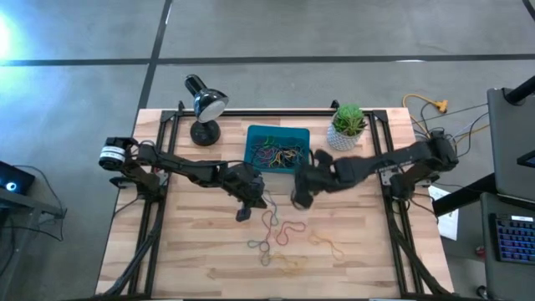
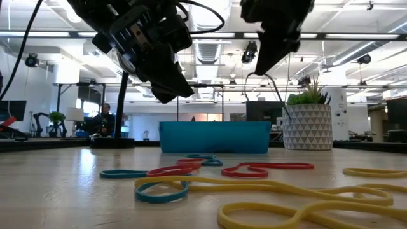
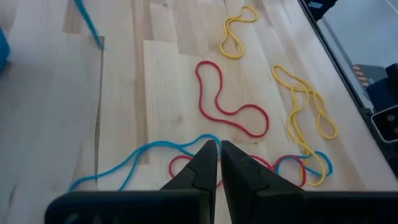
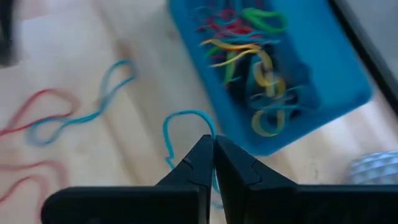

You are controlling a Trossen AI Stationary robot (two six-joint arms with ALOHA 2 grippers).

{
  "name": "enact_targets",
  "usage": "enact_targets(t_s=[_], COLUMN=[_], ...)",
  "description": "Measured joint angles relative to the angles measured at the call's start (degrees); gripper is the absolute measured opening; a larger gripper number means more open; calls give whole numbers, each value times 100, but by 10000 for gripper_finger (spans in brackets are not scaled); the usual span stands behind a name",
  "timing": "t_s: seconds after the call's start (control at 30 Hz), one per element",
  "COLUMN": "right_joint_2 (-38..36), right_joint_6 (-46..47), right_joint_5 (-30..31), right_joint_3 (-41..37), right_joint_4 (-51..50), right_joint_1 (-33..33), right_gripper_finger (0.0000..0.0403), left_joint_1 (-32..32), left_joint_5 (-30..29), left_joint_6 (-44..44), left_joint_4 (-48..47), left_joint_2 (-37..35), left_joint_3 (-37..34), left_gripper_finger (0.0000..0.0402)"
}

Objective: Pick and place rubber bands into bin
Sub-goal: Put the bottom right blue rubber band into the blue bin

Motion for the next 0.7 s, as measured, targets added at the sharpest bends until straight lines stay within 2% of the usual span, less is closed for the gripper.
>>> enact_targets(t_s=[0.37,0.53,0.7], right_joint_2=[-190,-189,-188], right_joint_6=[-1395,-1956,-2127], right_joint_5=[-111,-706,-1330], right_joint_3=[17,-115,-354], right_joint_4=[302,876,1606], right_joint_1=[-1474,-2187,-2764], right_gripper_finger=[8,8,8], left_joint_1=[-3,-13,-39], left_joint_5=[4,7,7], left_joint_6=[-393,-581,-748], left_joint_4=[-33,-316,-571], left_joint_2=[-1,0,-2], left_joint_3=[2,2,0], left_gripper_finger=[5,5,5])
